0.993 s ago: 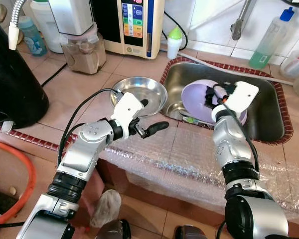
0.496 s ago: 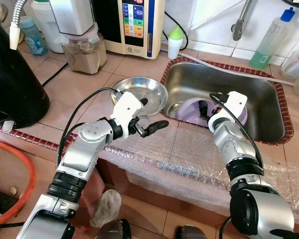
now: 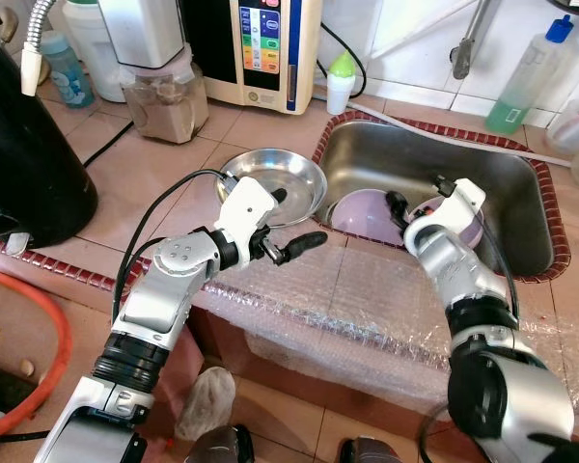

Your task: Kitchen organization

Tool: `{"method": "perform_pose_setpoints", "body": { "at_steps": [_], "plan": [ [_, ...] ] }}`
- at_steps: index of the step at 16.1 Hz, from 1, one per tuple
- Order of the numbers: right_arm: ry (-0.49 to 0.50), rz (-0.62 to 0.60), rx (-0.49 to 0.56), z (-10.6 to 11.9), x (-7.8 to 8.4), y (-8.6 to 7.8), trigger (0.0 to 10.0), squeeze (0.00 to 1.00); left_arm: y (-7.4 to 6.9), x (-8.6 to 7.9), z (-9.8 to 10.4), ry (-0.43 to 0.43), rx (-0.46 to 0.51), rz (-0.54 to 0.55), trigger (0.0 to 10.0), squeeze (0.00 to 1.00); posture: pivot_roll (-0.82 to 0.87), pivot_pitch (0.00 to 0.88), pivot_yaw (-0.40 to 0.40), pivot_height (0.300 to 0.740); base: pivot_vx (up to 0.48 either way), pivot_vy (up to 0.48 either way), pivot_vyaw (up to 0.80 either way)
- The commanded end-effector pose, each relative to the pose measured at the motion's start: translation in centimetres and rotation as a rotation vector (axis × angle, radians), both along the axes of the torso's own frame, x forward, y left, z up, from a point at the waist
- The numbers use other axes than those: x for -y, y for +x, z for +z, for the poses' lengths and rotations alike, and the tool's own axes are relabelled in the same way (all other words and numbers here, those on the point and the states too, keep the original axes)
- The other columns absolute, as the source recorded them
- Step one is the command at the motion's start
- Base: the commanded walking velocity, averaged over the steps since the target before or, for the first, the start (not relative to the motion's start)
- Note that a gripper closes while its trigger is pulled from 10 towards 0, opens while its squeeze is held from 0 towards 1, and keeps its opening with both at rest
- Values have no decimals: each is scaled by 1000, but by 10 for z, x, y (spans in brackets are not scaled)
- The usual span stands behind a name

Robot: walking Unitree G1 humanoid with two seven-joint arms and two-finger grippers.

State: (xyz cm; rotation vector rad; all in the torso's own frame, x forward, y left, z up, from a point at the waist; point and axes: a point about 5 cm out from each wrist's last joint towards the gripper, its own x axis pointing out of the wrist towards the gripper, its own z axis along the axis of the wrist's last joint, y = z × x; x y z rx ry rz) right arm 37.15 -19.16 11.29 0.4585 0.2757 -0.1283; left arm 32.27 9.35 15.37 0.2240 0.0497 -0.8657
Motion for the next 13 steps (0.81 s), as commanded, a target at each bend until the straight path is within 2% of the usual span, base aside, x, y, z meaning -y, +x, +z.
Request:
{"method": "perform_pose_setpoints", "body": {
  "at_steps": [1, 2, 3, 5, 6, 7, 8, 9, 10, 11, 12, 13],
  "plan": [
    [-73, 36, 35, 2, -2, -1, 10000, 1000, 8, -7, 6, -14, 26, 67, 10000, 1000, -105, 45, 26, 740, 0, 0, 0],
    [-136, 63, 75, 5, -4, -3, 10000, 1000, 15, -14, 11, -41, 51, 151, 10000, 1000, -102, 48, 24, 740, 0, 0, 0],
    [-161, 62, 94, 6, -4, -4, 10000, 1000, 17, -18, 13, -62, 50, 190, 10000, 1000, -102, 48, 24, 740, 0, 0, 0],
    [-241, 108, 167, 10, -8, -12, 10000, 1000, 33, -46, 15, -132, 39, 447, 10000, 1000, -105, 52, 23, 740, 0, 0, 0],
    [-251, 147, 209, 12, -13, -15, 10000, 1000, 37, -53, 16, -147, 30, 508, 10000, 1000, -105, 52, 23, 740, 0, 0, 0],
    [-264, 178, 243, 14, -17, -18, 10000, 608, 39, -56, 15, -157, 20, 528, 10000, 733, -107, 53, 22, 740, 0, 0, 0],
    [-279, 217, 292, 17, -23, -23, 10000, 0, 40, -60, 13, -170, 6, 554, 10000, 698, -111, 52, 23, 740, 0, 0, 0],
    [-284, 261, 332, 20, -29, -28, 10000, 0, 42, -63, 11, -183, -14, 581, 10000, 345, -113, 51, 24, 740, 0, 0, 0],
    [-288, 276, 343, 21, -31, -30, 10000, 0, 43, -64, 10, -186, -25, 597, 10000, 51, -118, 48, 25, 740, 0, 0, 0],
    [-307, 315, 353, 21, -34, -35, 10000, 0, 45, -67, 4, -184, -59, 631, 10000, 0, -123, 47, 28, 740, 0, 0, 0],
    [-326, 330, 348, 19, -34, -43, 10000, 0, 48, -68, -5, -199, -124, 659, 10000, 0, -132, 44, 31, 740, 0, 0, 0],
    [-328, 329, 345, 18, -33, -44, 10000, 0, 49, -68, -6, -205, -140, 667, 10000, 0, -132, 44, 31, 740, 0, 0, 0]
  ]
}}
